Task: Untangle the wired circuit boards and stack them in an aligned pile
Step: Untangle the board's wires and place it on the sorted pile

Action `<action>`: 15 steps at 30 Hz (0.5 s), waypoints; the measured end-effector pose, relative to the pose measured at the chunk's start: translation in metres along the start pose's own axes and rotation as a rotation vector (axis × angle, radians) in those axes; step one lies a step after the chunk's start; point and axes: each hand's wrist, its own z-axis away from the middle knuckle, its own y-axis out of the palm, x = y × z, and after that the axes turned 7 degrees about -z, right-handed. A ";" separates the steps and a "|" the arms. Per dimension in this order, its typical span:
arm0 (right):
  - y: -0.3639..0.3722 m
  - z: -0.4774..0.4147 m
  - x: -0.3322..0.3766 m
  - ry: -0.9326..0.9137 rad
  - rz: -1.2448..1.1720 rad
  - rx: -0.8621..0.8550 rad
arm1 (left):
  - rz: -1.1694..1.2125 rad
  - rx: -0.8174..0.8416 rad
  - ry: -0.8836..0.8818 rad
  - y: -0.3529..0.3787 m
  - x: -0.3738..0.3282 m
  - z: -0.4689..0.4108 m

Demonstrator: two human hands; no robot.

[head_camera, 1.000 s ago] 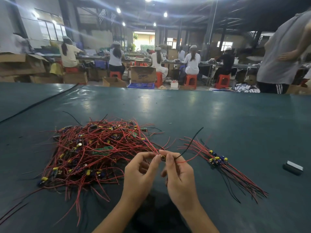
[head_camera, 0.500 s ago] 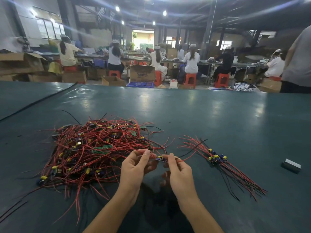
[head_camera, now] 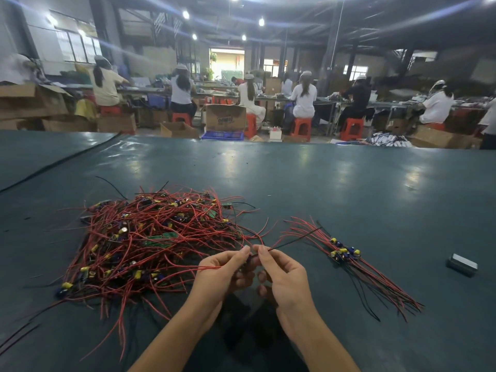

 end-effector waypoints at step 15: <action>0.001 0.002 -0.008 -0.046 -0.033 -0.169 | 0.078 -0.012 0.050 0.001 0.003 0.000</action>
